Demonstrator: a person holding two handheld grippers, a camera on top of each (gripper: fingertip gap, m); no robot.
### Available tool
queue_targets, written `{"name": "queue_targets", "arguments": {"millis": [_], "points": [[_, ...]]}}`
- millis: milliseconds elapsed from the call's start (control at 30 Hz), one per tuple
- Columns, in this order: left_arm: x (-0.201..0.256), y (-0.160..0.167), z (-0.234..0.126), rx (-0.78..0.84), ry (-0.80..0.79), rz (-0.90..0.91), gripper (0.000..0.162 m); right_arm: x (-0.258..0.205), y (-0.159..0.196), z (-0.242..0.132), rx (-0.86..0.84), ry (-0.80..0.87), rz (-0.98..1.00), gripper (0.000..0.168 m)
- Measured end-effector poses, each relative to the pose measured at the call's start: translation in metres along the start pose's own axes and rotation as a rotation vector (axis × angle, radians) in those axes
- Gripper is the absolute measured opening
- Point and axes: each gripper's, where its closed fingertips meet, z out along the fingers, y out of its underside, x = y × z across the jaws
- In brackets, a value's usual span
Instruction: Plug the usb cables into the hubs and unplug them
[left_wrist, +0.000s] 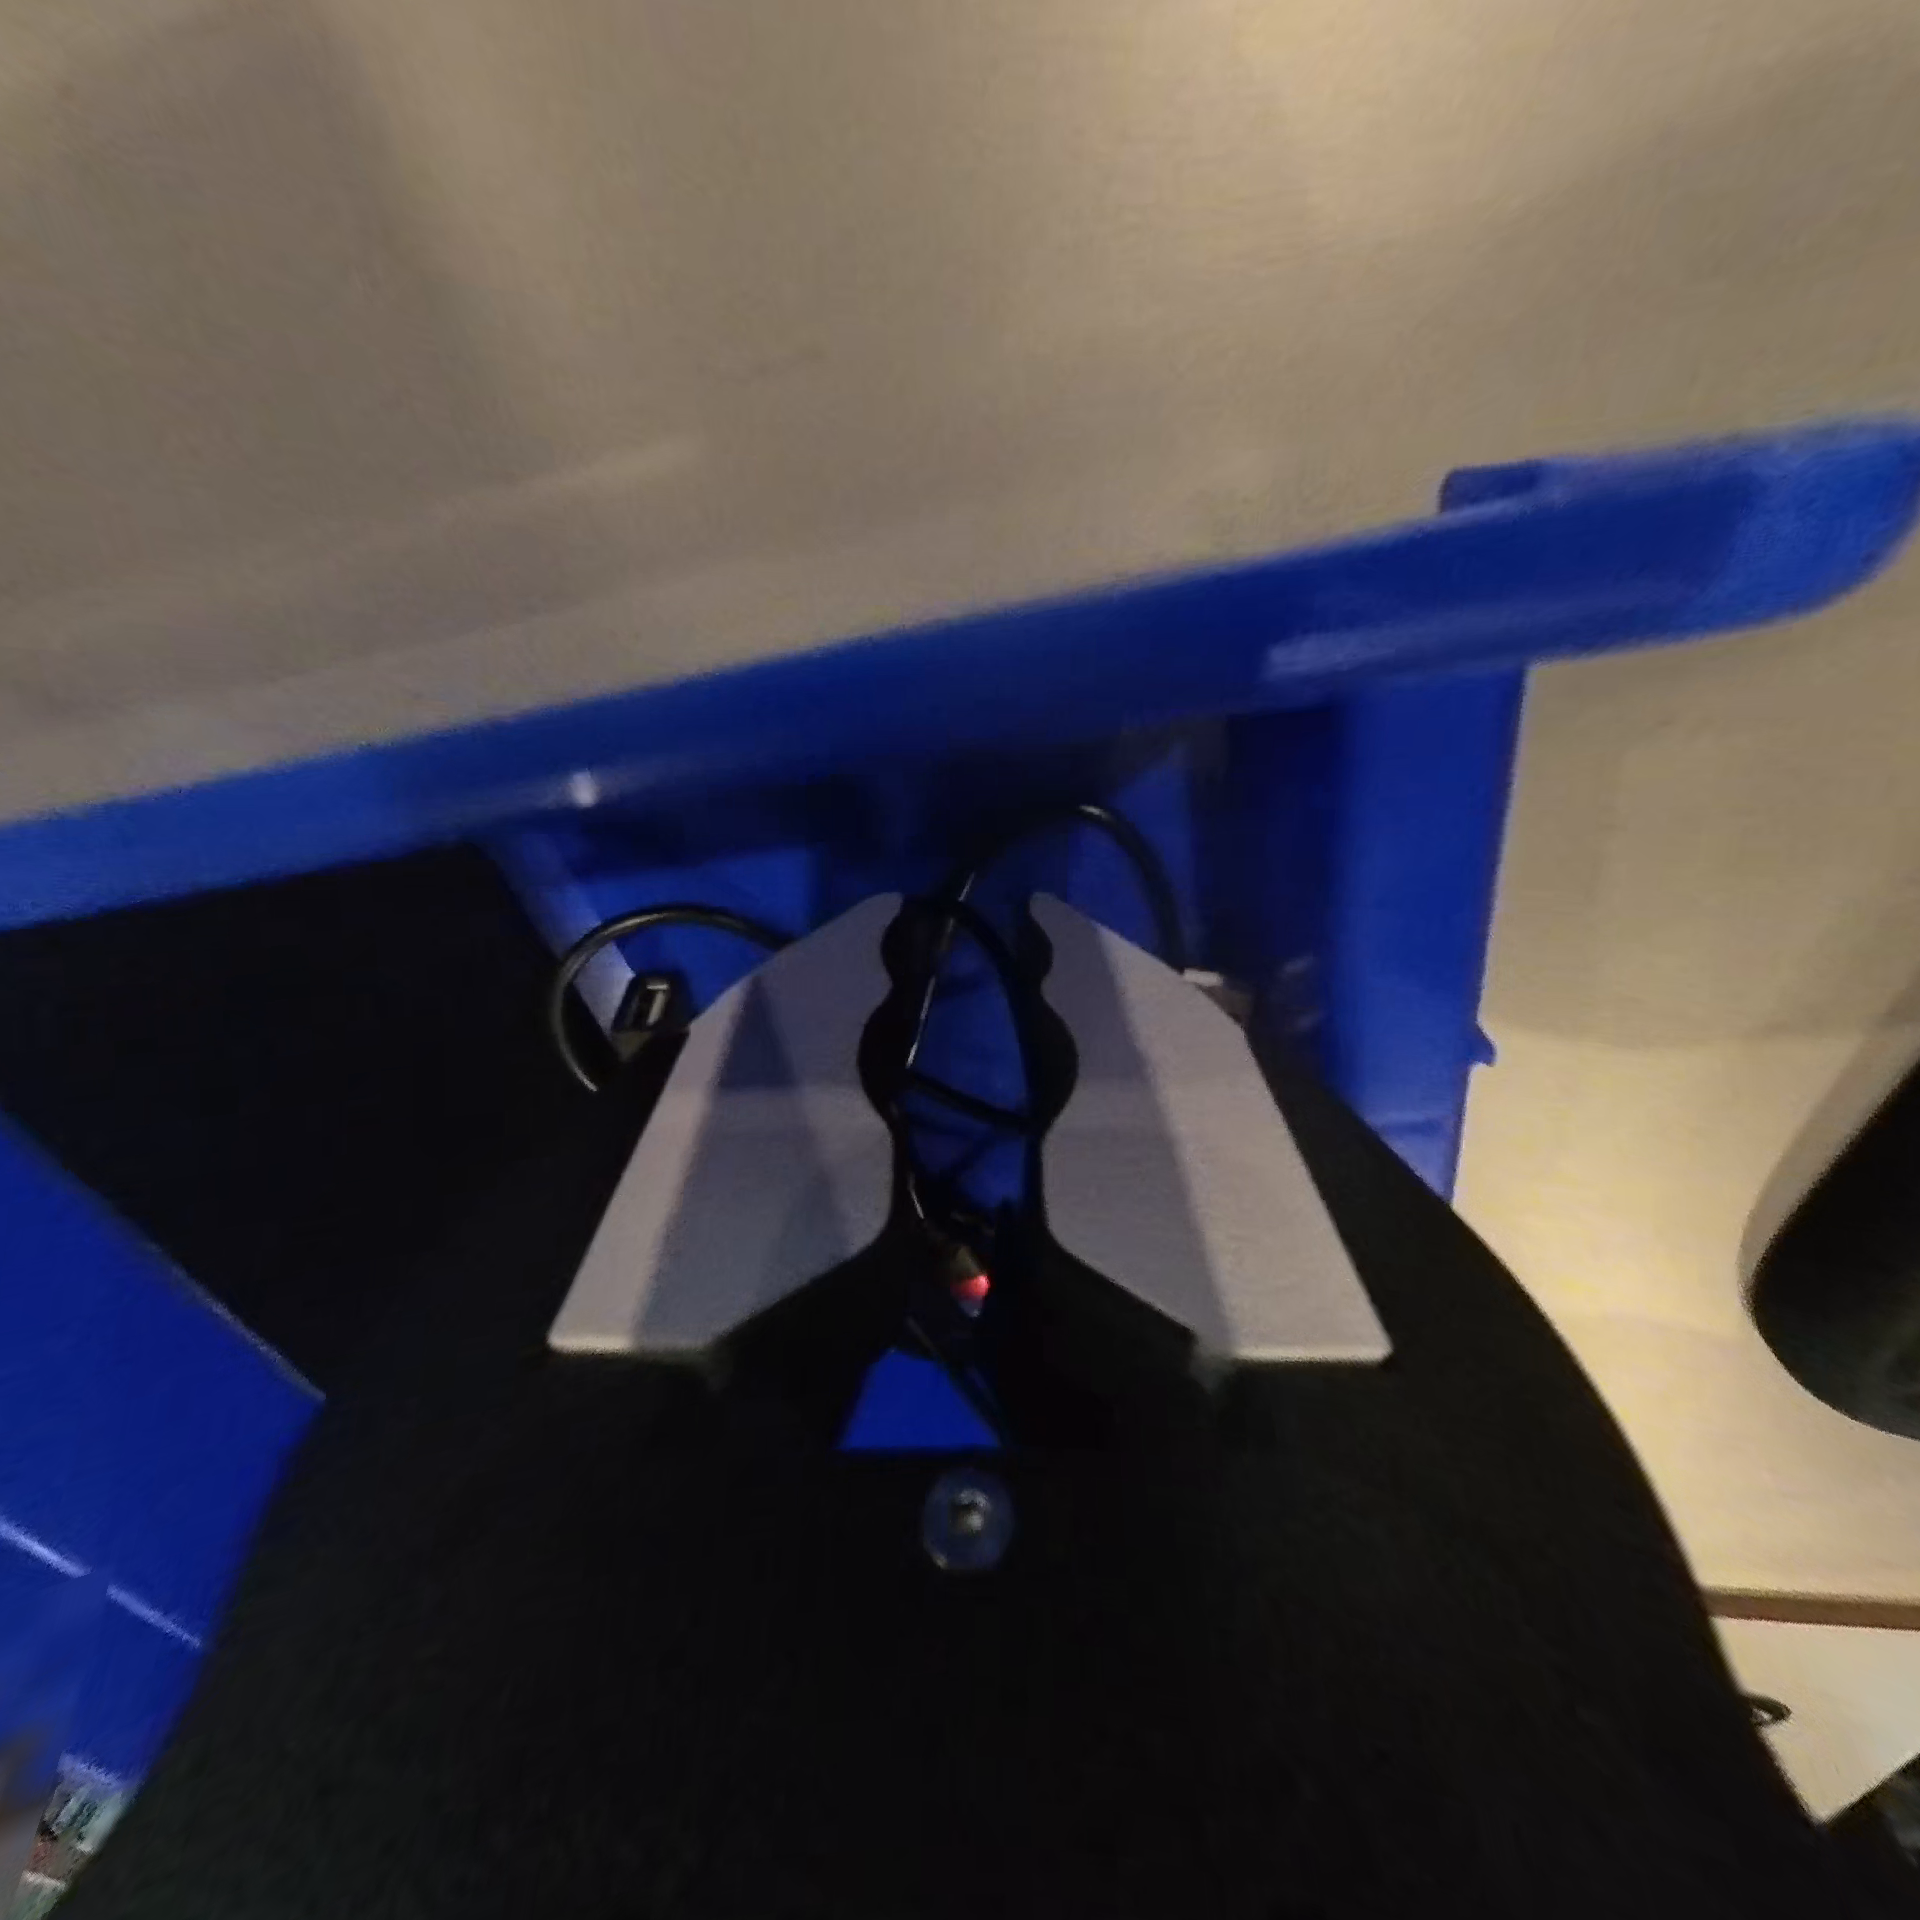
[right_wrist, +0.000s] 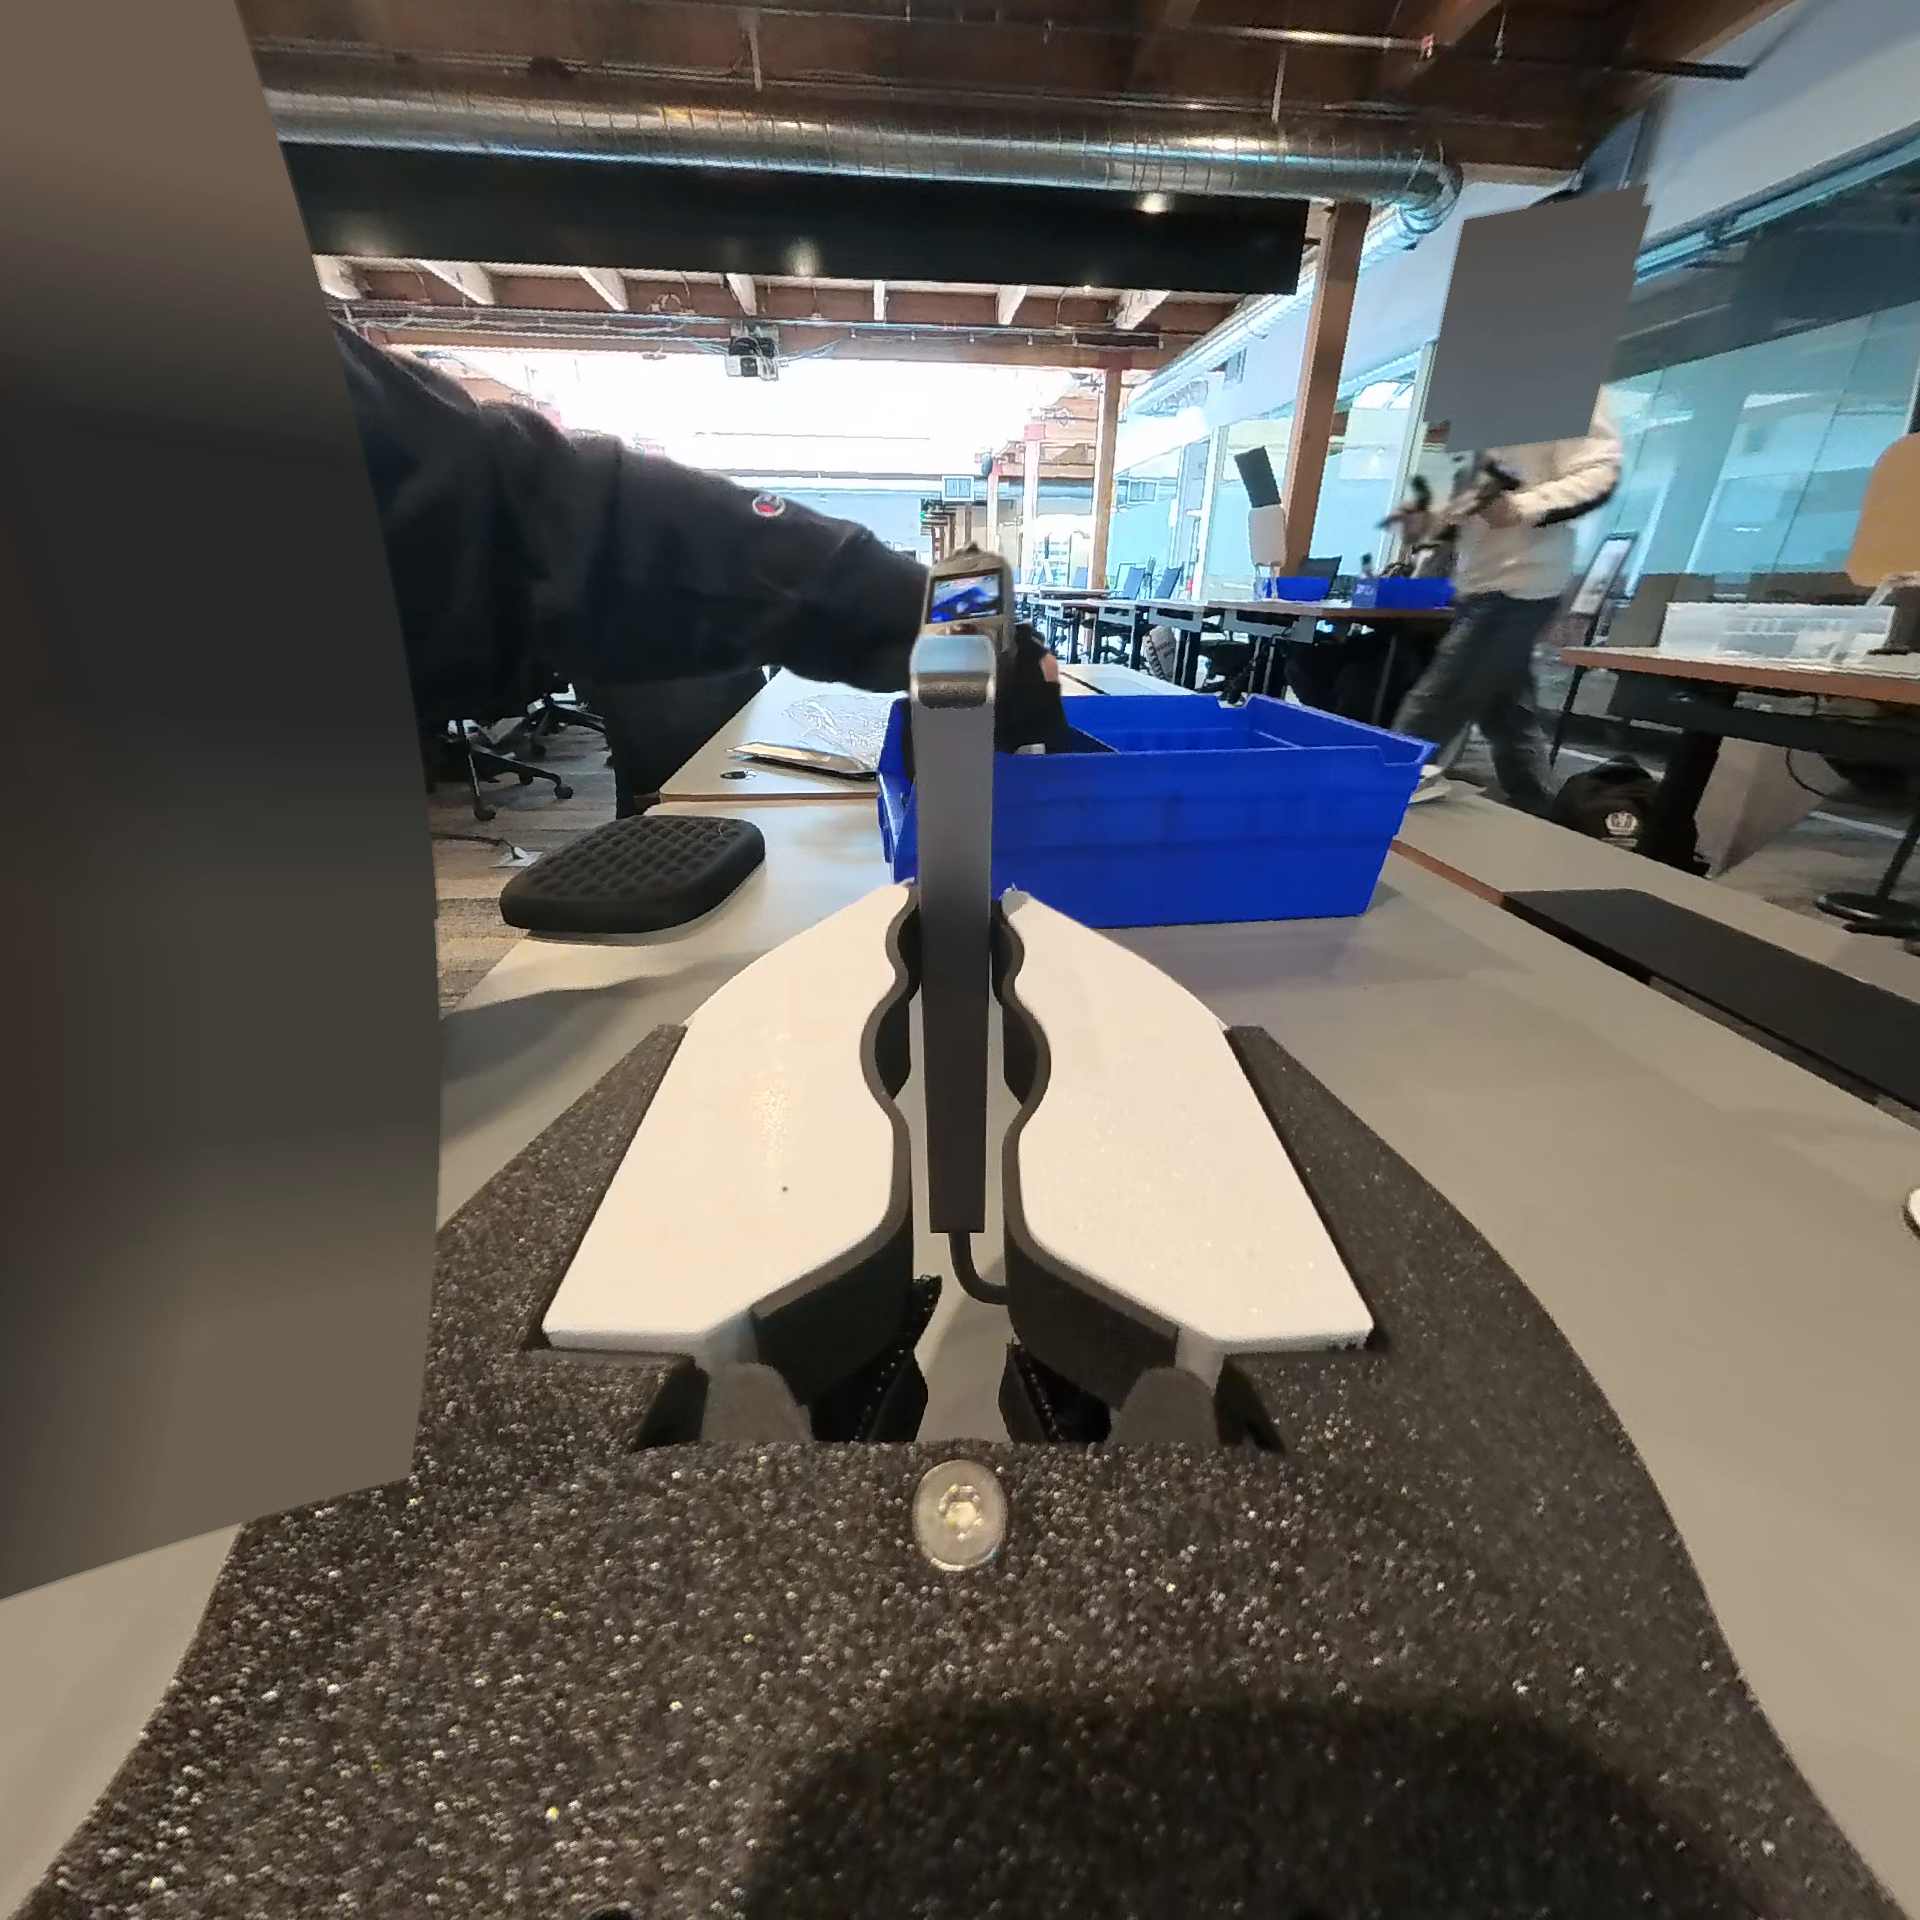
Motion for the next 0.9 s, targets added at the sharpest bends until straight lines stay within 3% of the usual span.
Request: {"name": "queue_targets", "arguments": {"millis": [500,800,900], "points": [[0.004,0.008,-0.009,-0.037,-0.057,-0.052,0.003,-0.002,-0.004,0.0,0.01,0.0,-0.008,0.012],[-0.005,0.017,-0.067,0.095,-0.201,-0.184,0.003,-0.002,-0.004,0.001,0.011,-0.003,-0.008,0.012],[0.002,0.019,-0.073,0.1,-0.176,-0.199,0.003,-0.002,-0.003,0.001,0.009,-0.005,-0.004,0.012]]}}
